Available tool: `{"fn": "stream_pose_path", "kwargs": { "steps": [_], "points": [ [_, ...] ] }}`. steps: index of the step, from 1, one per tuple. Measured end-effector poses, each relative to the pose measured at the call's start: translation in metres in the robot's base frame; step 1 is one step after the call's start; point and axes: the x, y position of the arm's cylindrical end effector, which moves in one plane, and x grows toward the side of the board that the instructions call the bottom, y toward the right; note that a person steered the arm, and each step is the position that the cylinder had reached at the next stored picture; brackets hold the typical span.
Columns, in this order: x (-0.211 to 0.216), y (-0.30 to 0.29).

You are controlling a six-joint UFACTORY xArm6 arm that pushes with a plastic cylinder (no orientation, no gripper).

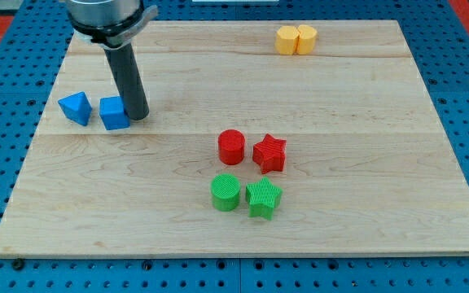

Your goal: Place the red and green blocks parallel to each other

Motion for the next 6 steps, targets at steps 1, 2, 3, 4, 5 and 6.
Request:
{"fn": "stream_pose_path", "kwargs": {
  "steps": [1,2,3,4,5,6],
  "points": [
    [0.044,-0.003],
    [0.077,0.05],
    [0.082,0.151],
    [0.097,0.181],
    [0.131,0.182],
    [0.14,0.243]
  ]
}}
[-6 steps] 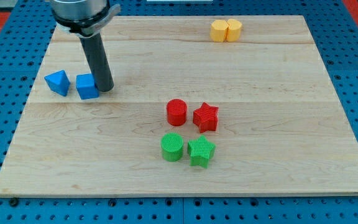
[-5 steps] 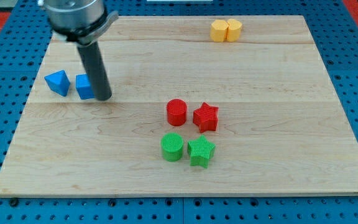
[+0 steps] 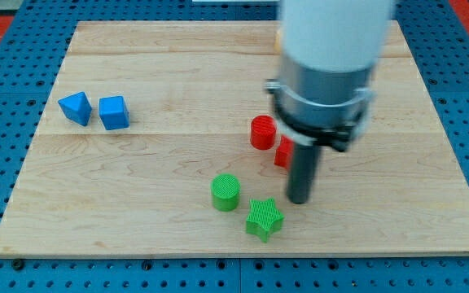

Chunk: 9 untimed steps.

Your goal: Place the red and green blocks parallel to each other

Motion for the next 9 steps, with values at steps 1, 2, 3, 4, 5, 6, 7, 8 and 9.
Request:
{"fn": "stream_pose_path", "kwargs": {
  "steps": [1,2,3,4,5,6,7,8,9],
  "points": [
    [-0.027,0.002],
    [-0.071,-0.028],
    [-0.06,-0.034],
    [-0.006,0.036],
    [0.051,0.002],
    [0.071,-0.06],
    [0.043,-0.089],
    [0.057,-0.092],
    [0.068,-0.029]
  ]
}}
